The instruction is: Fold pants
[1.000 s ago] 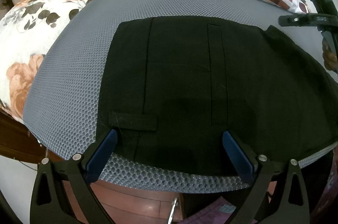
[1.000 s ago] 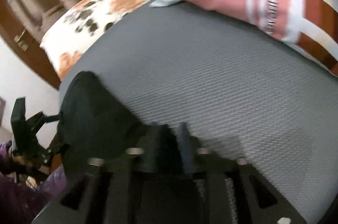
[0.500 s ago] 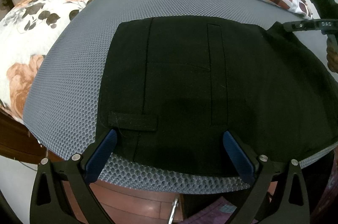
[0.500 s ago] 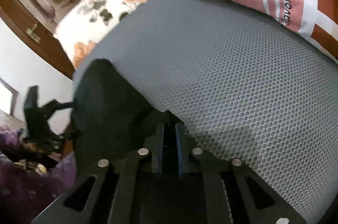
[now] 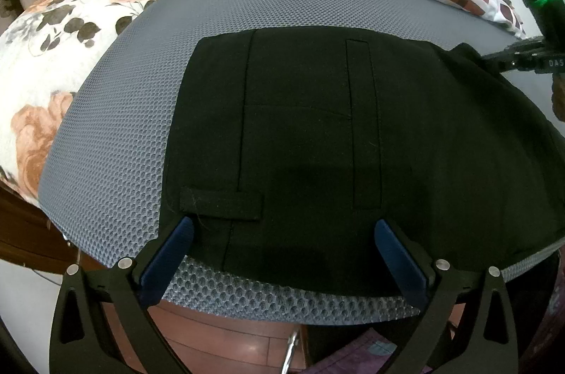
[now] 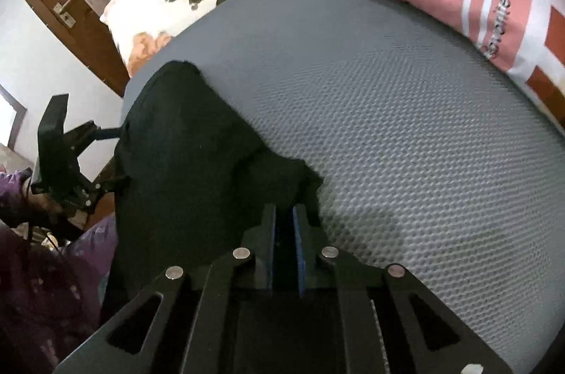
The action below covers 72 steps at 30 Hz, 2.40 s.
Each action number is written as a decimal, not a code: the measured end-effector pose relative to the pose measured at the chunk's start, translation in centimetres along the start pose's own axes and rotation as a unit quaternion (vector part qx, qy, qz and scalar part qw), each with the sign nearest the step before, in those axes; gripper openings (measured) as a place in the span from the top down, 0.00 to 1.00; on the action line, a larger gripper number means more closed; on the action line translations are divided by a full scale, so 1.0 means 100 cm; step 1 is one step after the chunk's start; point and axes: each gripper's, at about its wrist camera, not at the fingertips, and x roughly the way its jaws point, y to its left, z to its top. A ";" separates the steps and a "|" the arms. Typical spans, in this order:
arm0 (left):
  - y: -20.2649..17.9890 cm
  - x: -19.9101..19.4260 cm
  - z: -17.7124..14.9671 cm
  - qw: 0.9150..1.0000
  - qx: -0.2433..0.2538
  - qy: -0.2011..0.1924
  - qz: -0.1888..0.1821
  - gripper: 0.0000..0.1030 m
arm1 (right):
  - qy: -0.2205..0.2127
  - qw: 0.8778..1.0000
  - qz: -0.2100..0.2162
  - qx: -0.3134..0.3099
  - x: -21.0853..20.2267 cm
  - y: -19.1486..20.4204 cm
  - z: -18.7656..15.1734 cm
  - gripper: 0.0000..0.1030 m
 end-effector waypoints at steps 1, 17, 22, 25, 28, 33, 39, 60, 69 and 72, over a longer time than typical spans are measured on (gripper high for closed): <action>0.000 0.000 0.000 1.000 0.000 0.000 0.000 0.01 | 0.001 1.000 0.015 0.009 0.003 -0.002 0.000 0.88; 0.002 0.002 0.001 1.000 -0.004 0.001 -0.001 0.00 | -0.075 0.991 0.021 0.110 0.027 -0.026 0.011 0.87; 0.001 0.003 0.000 1.000 -0.002 0.001 0.000 0.00 | -0.129 0.981 0.002 0.143 0.020 -0.031 0.000 0.93; 0.001 0.003 0.000 1.000 -0.004 0.002 -0.001 0.00 | -0.155 0.974 -0.015 0.164 0.014 -0.037 0.001 0.98; 0.001 0.004 -0.001 1.000 -0.004 0.002 -0.001 0.00 | -0.131 0.978 -0.029 0.158 0.021 -0.038 0.005 0.99; 0.002 0.004 -0.001 1.000 -0.004 0.002 -0.001 0.00 | -0.120 0.971 0.053 0.202 0.020 -0.059 -0.002 0.95; 0.004 0.004 -0.001 1.000 -0.003 0.001 0.000 0.00 | -0.109 0.974 0.077 0.185 0.020 -0.055 -0.008 0.94; 0.003 0.004 -0.001 1.000 -0.003 0.001 0.000 0.00 | -0.113 0.986 -0.078 0.094 0.035 -0.018 0.017 0.89; 0.000 0.005 -0.005 1.000 -0.003 0.008 0.000 0.00 | -0.122 0.982 -0.131 0.063 0.043 -0.011 0.021 0.92; -0.001 0.005 -0.005 1.000 -0.001 0.009 0.000 0.00 | -0.125 0.982 -0.124 0.065 0.041 -0.012 0.022 0.89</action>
